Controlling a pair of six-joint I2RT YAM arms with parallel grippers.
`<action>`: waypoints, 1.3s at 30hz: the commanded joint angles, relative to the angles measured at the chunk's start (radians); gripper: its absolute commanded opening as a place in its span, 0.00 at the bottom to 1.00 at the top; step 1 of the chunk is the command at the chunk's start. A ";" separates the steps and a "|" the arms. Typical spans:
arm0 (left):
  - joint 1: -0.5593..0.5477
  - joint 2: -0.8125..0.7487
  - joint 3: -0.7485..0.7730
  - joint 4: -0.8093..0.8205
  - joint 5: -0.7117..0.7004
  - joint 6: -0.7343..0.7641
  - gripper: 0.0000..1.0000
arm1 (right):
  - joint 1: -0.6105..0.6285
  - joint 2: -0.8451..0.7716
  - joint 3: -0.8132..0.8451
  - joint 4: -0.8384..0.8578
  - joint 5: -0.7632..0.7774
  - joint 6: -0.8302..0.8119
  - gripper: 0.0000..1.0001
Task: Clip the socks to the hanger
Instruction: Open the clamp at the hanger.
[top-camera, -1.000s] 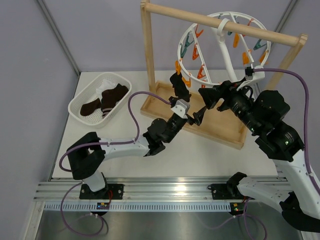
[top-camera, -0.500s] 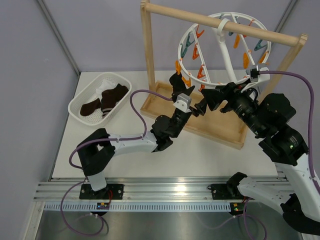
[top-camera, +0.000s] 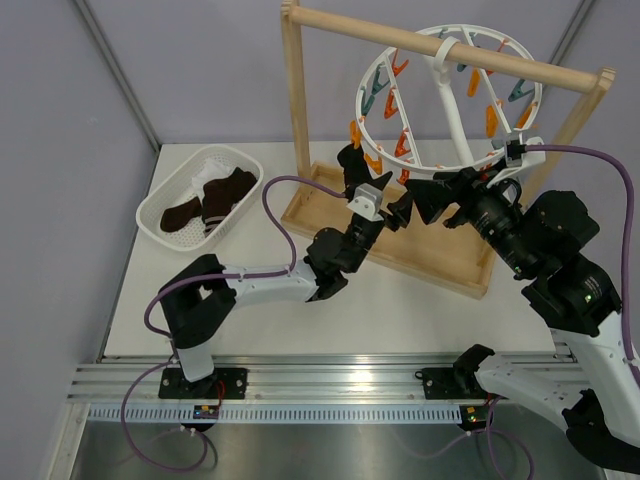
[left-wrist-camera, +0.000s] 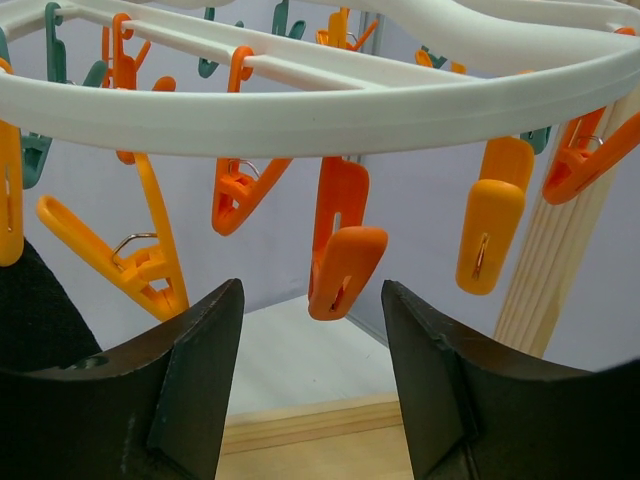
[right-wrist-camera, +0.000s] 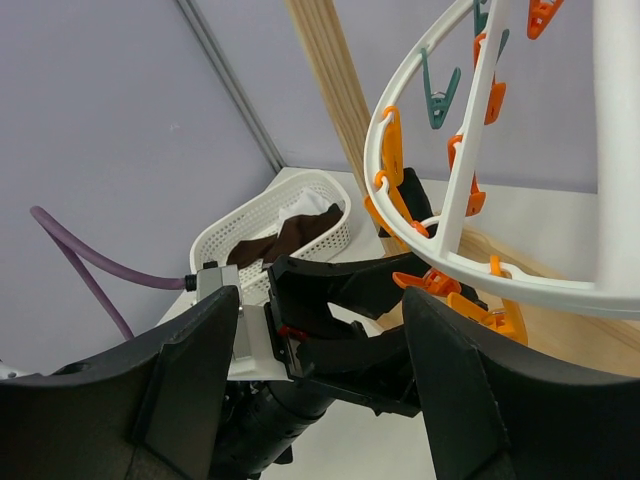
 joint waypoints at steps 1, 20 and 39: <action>0.006 0.005 0.046 0.098 -0.018 -0.017 0.59 | 0.007 0.000 0.014 -0.001 -0.029 -0.007 0.74; 0.012 -0.113 -0.079 0.086 0.007 -0.064 0.17 | 0.006 0.032 0.012 -0.039 -0.056 -0.064 0.74; 0.012 -0.367 -0.047 -0.467 0.182 -0.129 0.09 | 0.006 0.089 0.060 -0.024 -0.176 -0.099 0.73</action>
